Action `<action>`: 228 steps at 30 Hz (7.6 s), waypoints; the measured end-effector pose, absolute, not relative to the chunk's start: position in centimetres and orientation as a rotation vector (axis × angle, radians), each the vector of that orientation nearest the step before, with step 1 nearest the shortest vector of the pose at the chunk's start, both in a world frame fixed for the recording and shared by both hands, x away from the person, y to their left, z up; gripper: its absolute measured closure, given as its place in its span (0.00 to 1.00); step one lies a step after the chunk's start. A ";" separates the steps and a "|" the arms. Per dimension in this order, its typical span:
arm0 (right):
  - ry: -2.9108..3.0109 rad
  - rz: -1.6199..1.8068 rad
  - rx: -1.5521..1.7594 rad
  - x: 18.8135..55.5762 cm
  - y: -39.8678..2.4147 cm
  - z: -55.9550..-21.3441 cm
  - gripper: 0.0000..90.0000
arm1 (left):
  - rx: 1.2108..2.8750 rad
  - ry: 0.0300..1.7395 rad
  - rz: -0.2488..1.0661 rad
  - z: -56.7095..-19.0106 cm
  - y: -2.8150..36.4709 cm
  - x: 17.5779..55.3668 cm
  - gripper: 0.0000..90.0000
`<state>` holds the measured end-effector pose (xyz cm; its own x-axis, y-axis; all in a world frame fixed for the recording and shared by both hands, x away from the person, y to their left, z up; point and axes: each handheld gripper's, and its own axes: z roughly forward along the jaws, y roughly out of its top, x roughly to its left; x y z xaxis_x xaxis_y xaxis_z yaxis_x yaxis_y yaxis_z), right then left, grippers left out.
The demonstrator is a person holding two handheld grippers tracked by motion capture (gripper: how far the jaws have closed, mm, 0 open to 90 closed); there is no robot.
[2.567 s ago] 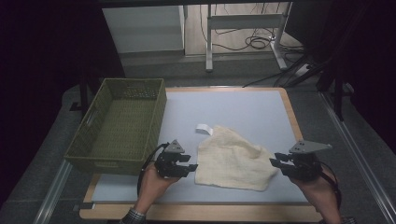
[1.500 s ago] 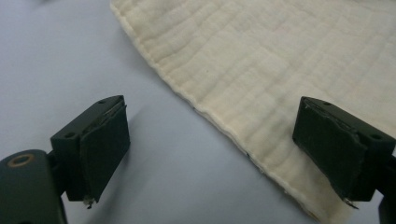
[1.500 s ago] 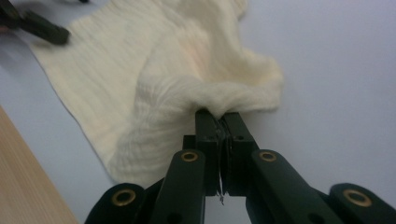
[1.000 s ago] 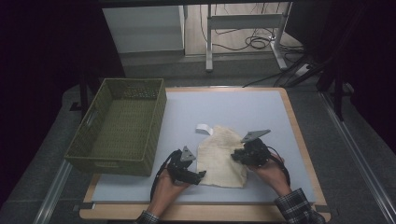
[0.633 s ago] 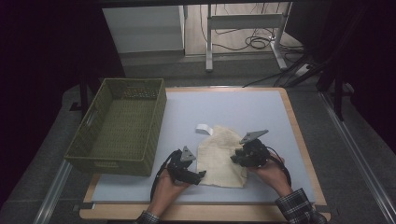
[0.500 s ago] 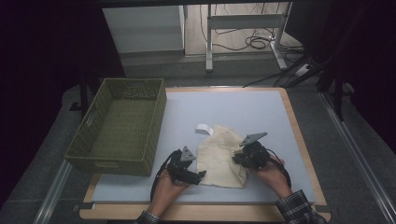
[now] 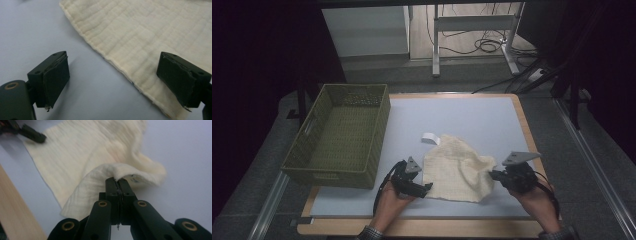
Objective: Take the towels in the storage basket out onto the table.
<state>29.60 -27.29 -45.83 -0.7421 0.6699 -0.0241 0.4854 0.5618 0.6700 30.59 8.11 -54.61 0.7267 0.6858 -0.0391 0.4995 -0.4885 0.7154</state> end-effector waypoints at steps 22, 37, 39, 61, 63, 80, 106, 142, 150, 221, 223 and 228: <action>2.408 0.931 1.085 31.2 -31.2 -46.4 0.80 | 2.184 0.906 0.335 -50.6 7.5 34.6 0.43; 2.460 0.940 1.074 36.4 -26.4 -49.2 0.70 | 2.254 0.919 0.209 -52.2 7.1 36.2 0.95; 2.459 0.942 1.068 36.1 -26.5 -49.1 0.70 | 2.254 0.912 0.184 -52.0 7.7 35.0 0.95; 2.569 0.932 0.985 37.4 -21.8 -51.4 0.64 | 2.182 0.938 0.333 -54.6 9.3 32.1 0.13; 2.582 0.959 0.996 37.1 -21.8 -51.5 0.76 | 2.182 0.939 0.335 -54.6 9.3 32.1 0.13; 2.366 0.953 1.033 39.0 -24.8 -45.1 0.84 | 2.184 0.938 0.333 -54.6 9.3 32.1 0.13; 2.385 0.840 1.225 41.6 -28.3 -51.0 0.64 | 2.205 1.053 0.333 -53.1 6.3 41.8 0.48; 2.257 0.944 1.280 47.6 -29.4 -49.9 0.78 | 2.102 1.127 0.443 -50.6 9.0 46.5 0.63; 2.262 0.938 1.288 48.8 -29.1 -50.9 0.74 | 2.104 1.165 0.433 -52.4 9.1 47.1 0.59; 2.330 1.142 1.082 31.4 -32.9 -49.4 0.96 | 2.053 0.808 0.303 -51.9 10.2 32.2 0.96; 2.341 1.138 1.077 30.7 -32.9 -49.5 0.96 | 2.049 0.801 0.296 -52.0 10.2 31.7 0.96; 2.353 1.149 1.059 29.1 -32.9 -49.6 0.95 | 2.036 0.785 0.289 -52.1 10.5 30.2 0.96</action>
